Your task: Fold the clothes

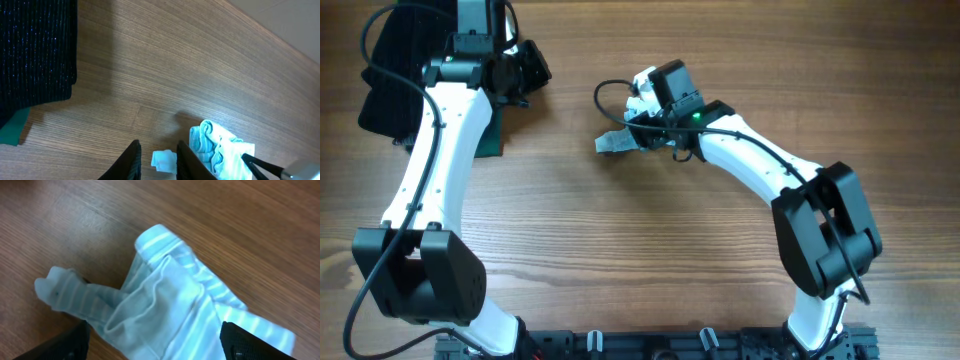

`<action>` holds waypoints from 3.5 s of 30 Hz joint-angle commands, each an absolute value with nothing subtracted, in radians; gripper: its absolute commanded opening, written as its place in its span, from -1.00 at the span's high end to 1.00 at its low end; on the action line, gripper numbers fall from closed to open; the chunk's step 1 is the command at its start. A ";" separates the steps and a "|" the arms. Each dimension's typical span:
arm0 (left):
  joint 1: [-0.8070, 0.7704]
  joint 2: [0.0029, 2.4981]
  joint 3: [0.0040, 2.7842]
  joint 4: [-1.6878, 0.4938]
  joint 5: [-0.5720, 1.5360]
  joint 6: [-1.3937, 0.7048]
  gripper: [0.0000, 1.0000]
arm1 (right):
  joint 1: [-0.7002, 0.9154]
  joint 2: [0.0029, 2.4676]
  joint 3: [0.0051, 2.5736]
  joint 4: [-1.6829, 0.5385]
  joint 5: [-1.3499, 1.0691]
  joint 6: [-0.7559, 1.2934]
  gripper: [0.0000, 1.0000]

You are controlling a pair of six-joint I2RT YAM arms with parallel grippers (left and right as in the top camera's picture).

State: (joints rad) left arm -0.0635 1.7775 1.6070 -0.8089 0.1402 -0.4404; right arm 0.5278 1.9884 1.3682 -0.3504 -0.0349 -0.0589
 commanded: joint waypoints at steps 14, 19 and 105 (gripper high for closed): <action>-0.060 1.783 1.602 -0.821 0.130 -0.426 0.54 | 0.525 2.082 1.389 -0.293 0.038 -0.076 -0.12; -0.060 1.783 1.602 -0.828 0.130 -0.423 0.54 | 0.523 2.082 1.395 -0.279 0.038 -0.071 0.07; 0.097 1.828 1.602 -0.828 0.069 -0.397 0.07 | 0.551 2.212 1.688 -0.596 0.135 0.035 0.91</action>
State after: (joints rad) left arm 0.0921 1.8206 1.6070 -0.8268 0.0792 -0.4049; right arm 0.5556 2.2032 1.6711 -0.5938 0.0959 -0.0082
